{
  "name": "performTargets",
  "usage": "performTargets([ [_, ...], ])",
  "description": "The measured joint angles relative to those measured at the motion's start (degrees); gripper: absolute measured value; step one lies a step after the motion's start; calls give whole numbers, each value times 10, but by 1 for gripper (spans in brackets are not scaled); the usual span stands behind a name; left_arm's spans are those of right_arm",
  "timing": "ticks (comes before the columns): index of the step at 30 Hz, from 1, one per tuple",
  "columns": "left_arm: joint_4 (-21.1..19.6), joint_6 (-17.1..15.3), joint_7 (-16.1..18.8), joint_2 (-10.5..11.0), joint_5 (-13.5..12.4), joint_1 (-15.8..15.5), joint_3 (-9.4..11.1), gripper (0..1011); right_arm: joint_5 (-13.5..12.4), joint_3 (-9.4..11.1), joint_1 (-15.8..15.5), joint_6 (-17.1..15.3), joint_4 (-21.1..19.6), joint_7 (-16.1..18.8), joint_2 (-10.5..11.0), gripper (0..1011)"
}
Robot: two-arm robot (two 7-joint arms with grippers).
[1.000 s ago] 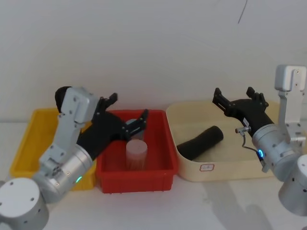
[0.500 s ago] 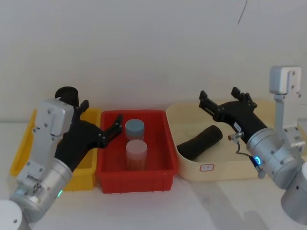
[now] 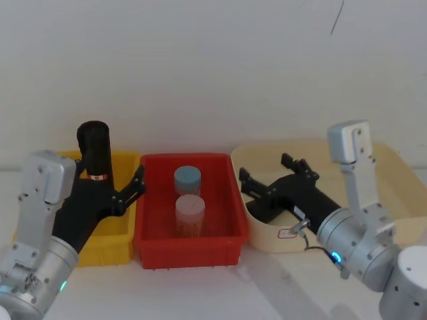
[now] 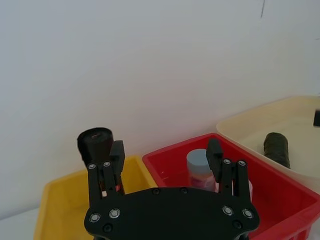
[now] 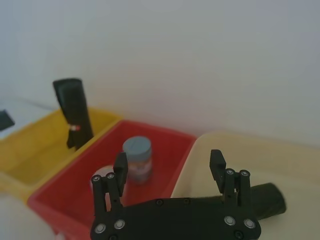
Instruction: Pick up the garbage bag with the one hand and transfer it to the other hand.
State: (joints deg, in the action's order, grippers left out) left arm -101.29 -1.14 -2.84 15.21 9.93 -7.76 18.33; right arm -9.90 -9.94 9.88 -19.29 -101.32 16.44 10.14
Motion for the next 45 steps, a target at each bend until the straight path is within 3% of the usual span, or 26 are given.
performTargets([
  [16,-18,-5,14,2,-5,21,-11,1001,18,-42,-1,-16,16,-1,5,1001],
  [35,-23,-7,19,2,-6,27,-15,1002,61,-111,33,-15,57,0,9,1001],
  [45,-24,-7,19,2,-6,28,-15,1002,81,-133,54,-11,83,0,2,1001],
])
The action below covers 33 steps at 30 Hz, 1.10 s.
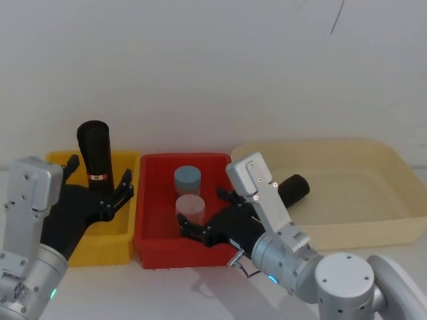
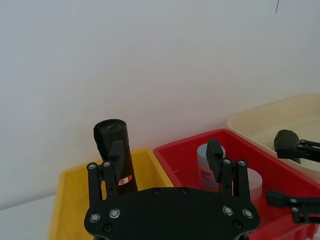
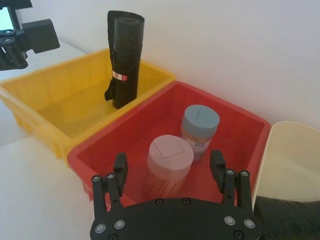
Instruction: Pick up the garbage bag with the one hand and transfer it to the other hand.
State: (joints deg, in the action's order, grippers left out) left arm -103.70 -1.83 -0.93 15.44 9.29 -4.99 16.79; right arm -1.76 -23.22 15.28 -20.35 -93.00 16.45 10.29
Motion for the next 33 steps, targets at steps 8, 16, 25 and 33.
performTargets([
  [8,0,0,0,0,0,0,0,1002,10,-8,21,-4,27,1,-12,1001],
  [16,-1,0,0,0,0,1,0,1002,14,-10,44,-14,57,3,-27,1001],
  [25,-1,0,0,0,0,1,0,1002,15,-8,66,-34,87,6,-42,1001],
  [33,-1,0,0,0,0,1,0,1002,13,-5,88,-57,121,8,-56,1001],
])
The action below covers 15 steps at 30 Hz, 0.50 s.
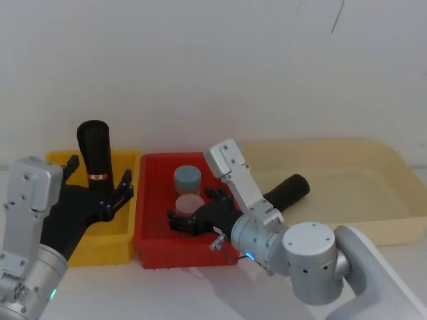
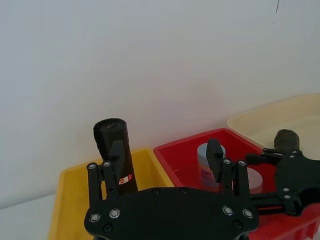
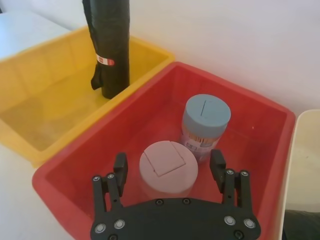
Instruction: Pick up the garbage bag with the one hand and transfer it to the other hand.
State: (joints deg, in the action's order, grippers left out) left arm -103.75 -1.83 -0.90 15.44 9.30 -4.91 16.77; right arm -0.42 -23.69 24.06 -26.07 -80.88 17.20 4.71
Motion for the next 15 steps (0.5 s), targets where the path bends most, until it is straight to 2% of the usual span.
performTargets([
  [4,0,0,0,0,0,0,0,1001,0,1,8,-7,14,0,-5,998],
  [9,0,0,0,0,0,0,0,1002,1,3,16,-12,27,0,-11,909],
  [15,0,0,0,0,0,0,0,1002,4,6,22,-17,37,-4,-16,751],
])
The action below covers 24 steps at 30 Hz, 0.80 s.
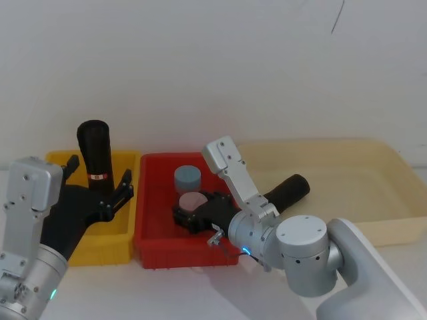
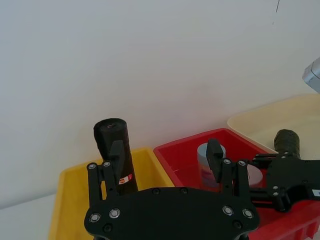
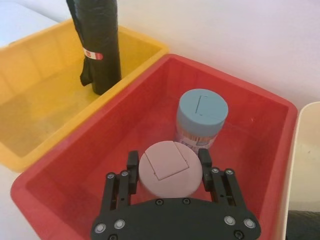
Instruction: Pick up the garbage bag with the one hand and transfer it to the other hand.
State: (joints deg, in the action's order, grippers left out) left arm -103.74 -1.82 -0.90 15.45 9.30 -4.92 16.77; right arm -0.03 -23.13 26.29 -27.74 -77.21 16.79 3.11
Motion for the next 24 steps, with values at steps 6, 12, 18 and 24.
performTargets([
  [6,0,0,0,0,0,0,0,1002,3,6,5,-6,3,-5,-5,668],
  [12,0,0,0,0,0,0,0,1002,3,15,7,-11,-7,-7,-7,668],
  [18,0,0,0,0,0,0,0,1002,-8,36,11,-16,-29,-13,-11,668],
  [24,0,0,0,0,0,0,0,1001,-19,63,20,-10,-45,-29,-18,668],
])
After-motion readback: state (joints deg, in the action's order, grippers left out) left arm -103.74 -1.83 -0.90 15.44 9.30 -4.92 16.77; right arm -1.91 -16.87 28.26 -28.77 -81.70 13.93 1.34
